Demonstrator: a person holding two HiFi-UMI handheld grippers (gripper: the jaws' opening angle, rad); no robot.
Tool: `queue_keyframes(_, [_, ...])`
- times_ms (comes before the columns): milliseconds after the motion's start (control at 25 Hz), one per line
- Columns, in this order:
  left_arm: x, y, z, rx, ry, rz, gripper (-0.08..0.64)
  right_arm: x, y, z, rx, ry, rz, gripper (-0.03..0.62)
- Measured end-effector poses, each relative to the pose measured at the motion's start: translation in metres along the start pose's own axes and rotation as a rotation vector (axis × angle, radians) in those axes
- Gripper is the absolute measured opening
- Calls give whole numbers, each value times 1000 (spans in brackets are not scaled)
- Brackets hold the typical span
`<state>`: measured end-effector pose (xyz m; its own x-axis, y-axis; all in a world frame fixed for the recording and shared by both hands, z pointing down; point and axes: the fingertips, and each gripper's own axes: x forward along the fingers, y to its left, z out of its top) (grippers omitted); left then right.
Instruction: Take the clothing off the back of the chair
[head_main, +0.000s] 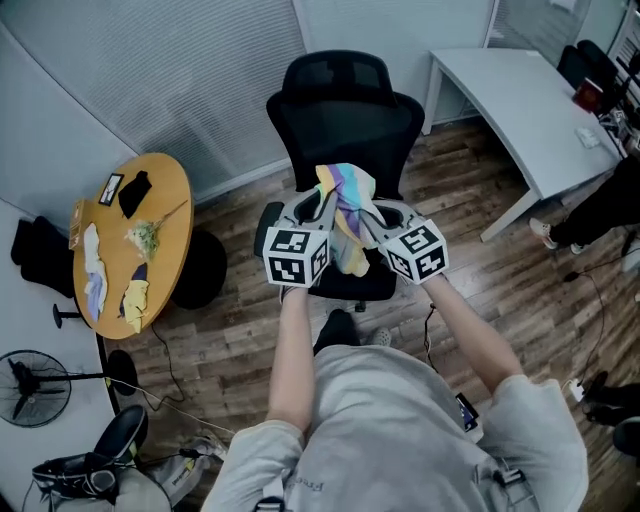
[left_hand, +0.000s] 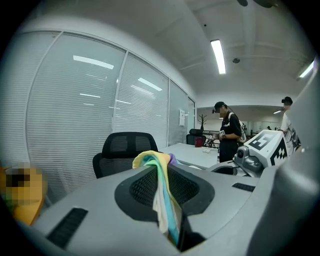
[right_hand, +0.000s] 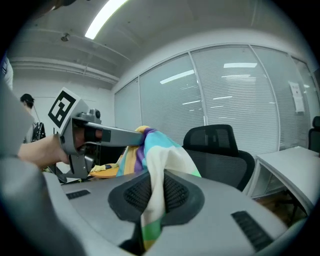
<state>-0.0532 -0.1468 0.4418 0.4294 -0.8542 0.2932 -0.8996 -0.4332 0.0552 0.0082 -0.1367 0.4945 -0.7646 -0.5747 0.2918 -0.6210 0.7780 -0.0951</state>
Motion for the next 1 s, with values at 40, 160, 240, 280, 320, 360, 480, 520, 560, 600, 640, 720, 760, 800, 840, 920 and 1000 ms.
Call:
queue_keyframes(40, [2, 2, 3, 2, -3, 4, 71, 2, 0, 4, -12, 12, 30, 43])
queue_keyframes(160, [6, 5, 8, 5, -13, 19, 71, 4, -1, 9, -8, 50, 108, 41])
queue_keyframes(240, [7, -1, 7, -2, -14, 17, 71, -1, -6, 7, 5, 77, 123, 41])
queue_keyframes(280, [9, -4, 7, -4, -16, 11, 71, -3, -10, 8, 4, 83, 120, 41])
queue_keyframes(320, [11, -5, 9, -5, -16, 5, 71, -4, -14, 11, 4, 82, 113, 41])
queue_keyframes(360, [12, -5, 11, -3, -15, 1, 71, -4, -16, 13, 8, 77, 107, 41])
queue_keyframes(480, [13, -3, 15, 10, -9, -7, 71, -3, -17, 15, 21, 59, 98, 41])
queue_keyframes(520, [14, -3, 17, 12, -12, -11, 71, -3, -16, 16, 22, 57, 98, 41])
queue_keyframes(560, [14, -3, 20, 12, -18, -14, 71, -3, -16, 18, 19, 57, 97, 41])
queue_keyframes(600, [13, -2, 23, 9, -26, -17, 71, -3, -17, 21, 11, 59, 95, 41])
queue_keyframes(640, [13, -1, 26, 5, -34, -21, 71, -2, -17, 24, 1, 63, 90, 41])
queue_keyframes(720, [16, 0, 28, -1, -37, -30, 71, -2, -20, 27, -9, 76, 82, 41])
queue_keyframes(760, [19, -1, 27, -1, -34, -32, 71, -2, -22, 25, -6, 82, 81, 41])
queue_keyframes(800, [23, -4, 25, -1, -31, -32, 71, -4, -26, 21, -1, 85, 80, 41])
queue_keyframes(840, [28, -7, 23, 0, -31, -33, 71, -6, -30, 18, 5, 86, 79, 41])
queue_keyframes(920, [35, -14, 21, 0, -34, -38, 71, -11, -36, 13, 16, 83, 72, 41])
queue_keyframes(1000, [36, -17, 20, 1, -32, -47, 71, -13, -35, 10, 30, 80, 65, 41])
